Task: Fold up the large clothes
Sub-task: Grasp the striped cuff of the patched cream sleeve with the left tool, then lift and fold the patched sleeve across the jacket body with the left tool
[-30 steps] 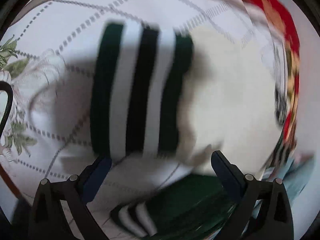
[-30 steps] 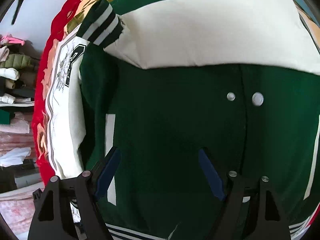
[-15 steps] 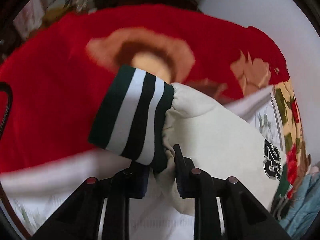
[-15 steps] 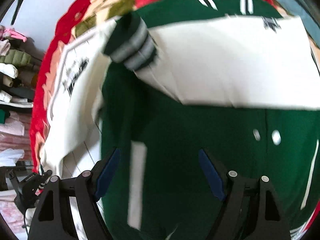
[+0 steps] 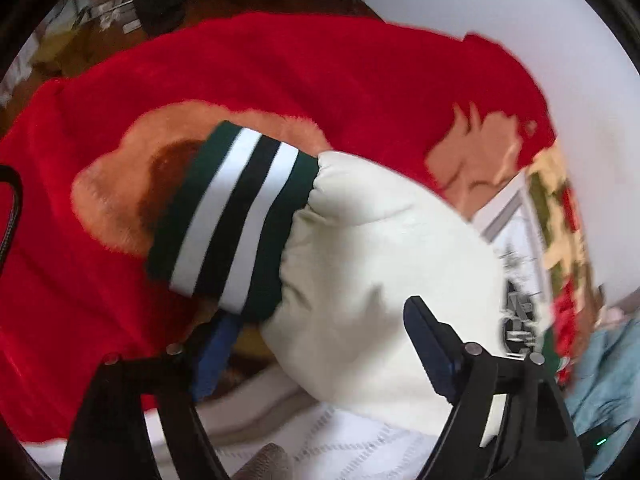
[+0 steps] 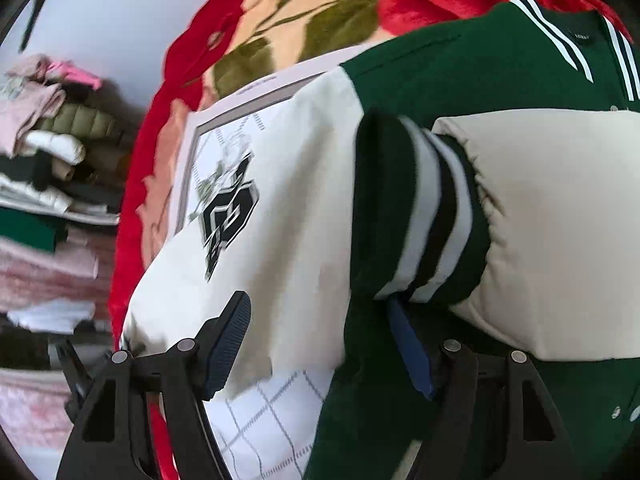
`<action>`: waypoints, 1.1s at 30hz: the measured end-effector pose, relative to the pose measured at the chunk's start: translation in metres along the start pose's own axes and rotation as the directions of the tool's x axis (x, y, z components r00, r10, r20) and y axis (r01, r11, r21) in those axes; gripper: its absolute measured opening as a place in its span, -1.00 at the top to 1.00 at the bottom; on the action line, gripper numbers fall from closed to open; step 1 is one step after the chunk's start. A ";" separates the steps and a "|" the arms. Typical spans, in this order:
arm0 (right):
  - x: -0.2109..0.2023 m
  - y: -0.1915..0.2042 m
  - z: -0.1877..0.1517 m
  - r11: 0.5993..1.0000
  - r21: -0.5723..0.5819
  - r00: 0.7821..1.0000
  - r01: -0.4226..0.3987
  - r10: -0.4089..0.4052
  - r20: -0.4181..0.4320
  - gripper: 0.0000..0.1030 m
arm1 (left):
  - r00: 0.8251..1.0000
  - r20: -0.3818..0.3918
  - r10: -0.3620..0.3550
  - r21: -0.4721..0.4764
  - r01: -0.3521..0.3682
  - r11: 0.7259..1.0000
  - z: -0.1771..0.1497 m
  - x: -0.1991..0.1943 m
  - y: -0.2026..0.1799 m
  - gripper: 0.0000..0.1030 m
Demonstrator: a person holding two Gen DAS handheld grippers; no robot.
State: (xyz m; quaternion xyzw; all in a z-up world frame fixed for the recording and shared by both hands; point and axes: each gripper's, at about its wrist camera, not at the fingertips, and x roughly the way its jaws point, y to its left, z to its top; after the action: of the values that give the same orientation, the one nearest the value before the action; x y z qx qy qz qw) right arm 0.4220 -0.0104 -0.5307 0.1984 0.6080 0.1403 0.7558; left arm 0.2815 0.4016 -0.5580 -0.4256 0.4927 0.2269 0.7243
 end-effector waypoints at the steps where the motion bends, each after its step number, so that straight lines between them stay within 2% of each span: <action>1: -0.005 -0.006 -0.005 1.000 0.013 1.000 -0.003 0.003 -0.001 -0.40 | 1.000 -0.005 -0.017 -0.028 0.017 0.999 -0.006 -0.004 0.002 -0.59; 4: -0.014 -0.023 -0.021 0.997 0.071 1.000 0.004 -0.003 -0.006 -0.41 | 0.996 -0.053 -0.074 -0.163 0.064 0.985 -0.029 -0.001 0.008 -0.59; 7: -0.017 -0.039 -0.036 0.993 0.109 0.999 0.045 -0.045 0.002 -0.40 | 0.986 -0.108 -0.125 -0.295 0.088 0.951 -0.045 0.031 0.014 -0.58; 9: -0.013 -0.047 -0.040 0.989 0.131 0.997 0.075 -0.075 -0.003 -0.41 | 0.993 -0.084 -0.086 -0.343 0.053 0.938 -0.041 0.050 0.014 -0.60; 11: -0.013 -0.054 -0.040 0.982 0.158 0.994 0.104 -0.105 0.004 -0.41 | 0.998 -0.057 -0.039 -0.363 0.015 0.932 -0.033 0.050 0.012 -0.60; 13: -0.018 -0.056 -0.037 0.977 0.171 0.990 0.129 -0.135 0.025 -0.40 | 1.000 0.030 0.006 -0.305 0.003 0.952 -0.017 0.043 -0.001 -0.59; 15: -0.026 -0.054 -0.033 0.974 0.189 0.988 0.125 -0.139 0.063 -0.40 | 0.995 0.093 0.023 -0.260 0.003 0.966 -0.003 0.041 -0.011 -0.45; 17: -0.035 -0.051 -0.029 0.974 0.194 0.985 0.118 -0.140 0.104 -0.40 | 0.992 0.115 0.051 -0.239 -0.022 0.971 0.008 0.044 -0.016 0.03; 18: -0.038 -0.049 -0.026 0.974 0.196 0.983 0.114 -0.139 0.119 -0.40 | 0.988 0.130 0.084 -0.209 -0.056 0.976 0.015 0.047 -0.020 0.57; 19: -0.038 -0.046 -0.023 0.975 0.196 0.983 0.105 -0.131 0.127 -0.40 | 0.987 0.134 0.093 -0.188 -0.067 0.980 0.019 0.047 -0.022 0.85; 21: -0.032 -0.042 -0.014 0.976 0.199 0.986 0.087 -0.114 0.125 -0.40 | 0.984 0.151 0.093 -0.155 -0.070 0.985 0.028 0.041 -0.024 0.92; 26: -0.015 -0.022 0.016 0.989 0.150 0.981 0.008 -0.036 0.189 -0.40 | 0.953 0.288 0.096 -0.010 -0.097 0.995 0.038 -0.010 -0.042 0.94; 27: -0.005 -0.019 0.022 0.991 0.137 0.987 0.001 -0.022 0.157 -0.40 | 0.944 0.316 0.090 0.028 -0.104 0.994 0.040 -0.022 -0.054 0.98; 29: 0.035 -0.022 0.033 0.986 0.158 0.999 -0.042 0.046 -0.018 -0.40 | 0.929 0.358 0.090 0.094 -0.132 0.987 0.041 -0.043 -0.076 0.98; 31: 0.031 -0.026 0.037 0.985 0.162 0.998 -0.050 0.055 -0.028 -0.33 | 0.912 0.403 0.075 0.168 -0.154 0.974 0.039 -0.059 -0.103 0.99; 33: 0.008 -0.025 0.036 0.991 0.128 0.999 -0.039 0.040 -0.006 -0.32 | 0.886 0.462 0.052 0.261 -0.192 0.946 0.033 -0.070 -0.146 0.99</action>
State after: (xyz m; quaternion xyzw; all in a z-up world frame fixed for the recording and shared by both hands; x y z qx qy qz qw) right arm 0.4586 -0.0331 -0.5429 0.2578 0.6149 0.1169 0.7360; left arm 0.3794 0.3571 -0.4324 -0.2147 0.3670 0.2873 0.8583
